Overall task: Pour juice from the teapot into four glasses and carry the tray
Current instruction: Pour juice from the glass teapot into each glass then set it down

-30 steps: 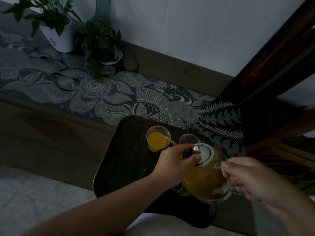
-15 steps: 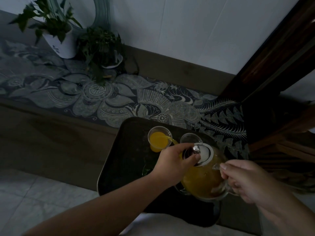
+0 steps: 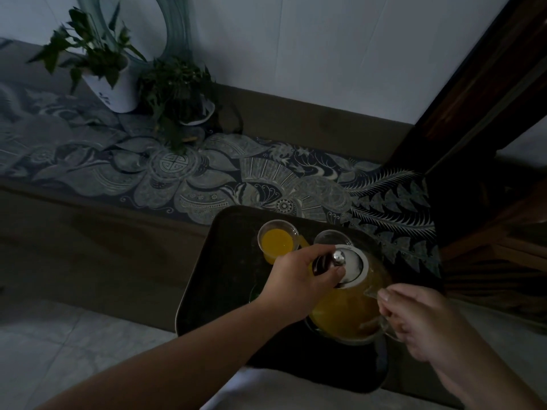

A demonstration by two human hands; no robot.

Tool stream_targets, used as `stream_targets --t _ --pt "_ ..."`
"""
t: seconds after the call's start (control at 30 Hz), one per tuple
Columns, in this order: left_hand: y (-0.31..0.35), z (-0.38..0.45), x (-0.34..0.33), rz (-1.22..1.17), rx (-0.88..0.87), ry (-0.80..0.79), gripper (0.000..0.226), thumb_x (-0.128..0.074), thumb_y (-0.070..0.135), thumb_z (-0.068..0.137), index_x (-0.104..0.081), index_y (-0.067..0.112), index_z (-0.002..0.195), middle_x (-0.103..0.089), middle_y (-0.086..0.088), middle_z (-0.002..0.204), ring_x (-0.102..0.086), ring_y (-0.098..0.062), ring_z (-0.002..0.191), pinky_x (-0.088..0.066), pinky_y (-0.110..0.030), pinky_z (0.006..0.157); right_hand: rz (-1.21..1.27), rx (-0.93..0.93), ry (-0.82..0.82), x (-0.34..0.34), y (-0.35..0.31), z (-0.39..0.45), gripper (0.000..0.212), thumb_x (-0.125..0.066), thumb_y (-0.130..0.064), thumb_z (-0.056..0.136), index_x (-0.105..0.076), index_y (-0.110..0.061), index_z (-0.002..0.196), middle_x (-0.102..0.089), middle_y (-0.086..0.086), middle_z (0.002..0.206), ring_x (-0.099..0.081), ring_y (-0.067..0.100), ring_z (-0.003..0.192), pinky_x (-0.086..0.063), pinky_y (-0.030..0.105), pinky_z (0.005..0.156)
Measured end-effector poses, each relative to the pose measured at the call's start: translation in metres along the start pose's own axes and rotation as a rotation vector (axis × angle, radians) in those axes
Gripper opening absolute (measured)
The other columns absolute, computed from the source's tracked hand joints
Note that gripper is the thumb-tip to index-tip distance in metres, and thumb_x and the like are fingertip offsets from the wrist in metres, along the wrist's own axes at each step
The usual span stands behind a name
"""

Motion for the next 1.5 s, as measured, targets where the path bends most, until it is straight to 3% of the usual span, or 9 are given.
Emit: stream_targets --t 0.23,0.37,0.67,0.87,0.97,1.1,1.23,1.4,1.5 --pt "0.010 -0.002 0.008 0.099 -0.079 0.010 0.042 -0.070 0.032 0.089 -0.062 0.024 0.129 -0.070 0.009 0.112 -0.065 -0.001 0.101 -0.056 -0.024 0.089 0.097 -0.038 0.028 -0.006 0.004 -0.003 0.033 -0.049 -0.016 0.095 -0.052 -0.005 0.064 -0.026 -0.004 0.040 -0.022 0.005 0.032 -0.017 0.013 0.032" --pt "0.016 -0.003 0.016 0.116 -0.153 -0.003 0.041 -0.072 0.028 0.088 -0.063 0.021 0.127 -0.070 0.009 0.112 -0.064 0.001 0.101 -0.053 -0.016 0.088 0.148 -0.069 0.058 -0.010 0.006 -0.004 0.034 -0.051 -0.017 0.093 -0.054 -0.006 0.062 -0.027 -0.002 0.042 -0.024 0.007 0.034 -0.018 0.015 0.034" --pt "0.041 0.008 0.021 0.148 -0.318 -0.084 0.047 -0.072 0.028 0.088 -0.060 0.015 0.132 -0.067 0.003 0.124 -0.063 -0.007 0.110 -0.052 -0.022 0.094 0.319 -0.044 0.226 -0.013 0.008 -0.016 0.046 -0.048 -0.014 0.094 -0.053 -0.016 0.048 -0.021 0.000 0.044 -0.017 0.008 0.034 -0.013 0.015 0.046" --pt "0.052 0.018 0.001 0.136 -0.359 -0.105 0.042 -0.072 0.025 0.088 -0.063 0.012 0.127 -0.067 0.002 0.122 -0.061 -0.006 0.106 -0.048 -0.013 0.089 0.328 -0.010 0.315 0.006 0.007 -0.022 0.044 -0.049 -0.011 0.093 -0.053 -0.015 0.050 -0.023 -0.001 0.042 -0.019 0.008 0.031 -0.015 0.013 0.046" --pt "0.052 0.022 -0.014 0.110 -0.338 -0.117 0.043 -0.071 0.024 0.089 -0.062 0.011 0.129 -0.066 0.001 0.124 -0.059 -0.007 0.108 -0.048 -0.013 0.091 0.272 -0.018 0.310 0.022 0.008 -0.021 0.043 -0.049 -0.012 0.094 -0.053 -0.014 0.051 -0.023 0.000 0.043 -0.020 0.010 0.033 -0.015 0.015 0.045" --pt "0.050 0.026 -0.036 0.102 -0.297 -0.107 0.049 -0.072 0.021 0.088 -0.059 0.009 0.134 -0.062 -0.002 0.133 -0.041 0.001 0.121 -0.029 0.009 0.084 0.201 -0.042 0.247 0.049 0.014 -0.013 0.043 -0.048 -0.015 0.095 -0.052 -0.014 0.051 -0.024 -0.002 0.041 -0.021 0.009 0.032 -0.017 0.013 0.042" --pt "0.046 0.030 -0.060 0.092 -0.238 -0.076 0.048 -0.072 0.023 0.088 -0.059 0.013 0.133 -0.063 0.002 0.131 -0.038 0.019 0.107 -0.031 0.009 0.083 0.113 -0.060 0.182 0.074 0.019 -0.002 0.042 -0.050 -0.020 0.094 -0.057 -0.016 0.053 -0.026 -0.001 0.045 -0.022 0.013 0.039 -0.015 0.020 0.047" --pt "0.040 0.034 -0.089 0.084 -0.172 0.012 0.046 -0.071 0.026 0.088 -0.060 0.017 0.132 -0.064 0.011 0.125 -0.043 0.017 0.106 -0.034 0.007 0.082 0.009 -0.069 0.092 0.101 0.023 0.015 0.036 -0.057 -0.026 0.090 -0.058 -0.019 0.054 -0.025 0.001 0.052 -0.022 0.016 0.047 -0.010 0.032 0.053" --pt "0.036 0.036 -0.102 0.069 -0.135 0.061 0.048 -0.071 0.026 0.089 -0.059 0.016 0.134 -0.061 0.014 0.124 -0.045 0.015 0.107 -0.034 0.006 0.083 -0.068 -0.048 0.045 0.116 0.024 0.025 0.037 -0.054 -0.023 0.091 -0.056 -0.018 0.055 -0.026 -0.002 0.048 -0.023 0.013 0.043 -0.012 0.026 0.048"
Point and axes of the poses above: each hand's wrist, its own z-axis towards the middle knuckle, its own x-axis out of the back of the hand, y = z × x, the point moved 1 cm from there along z, towards the middle knuckle
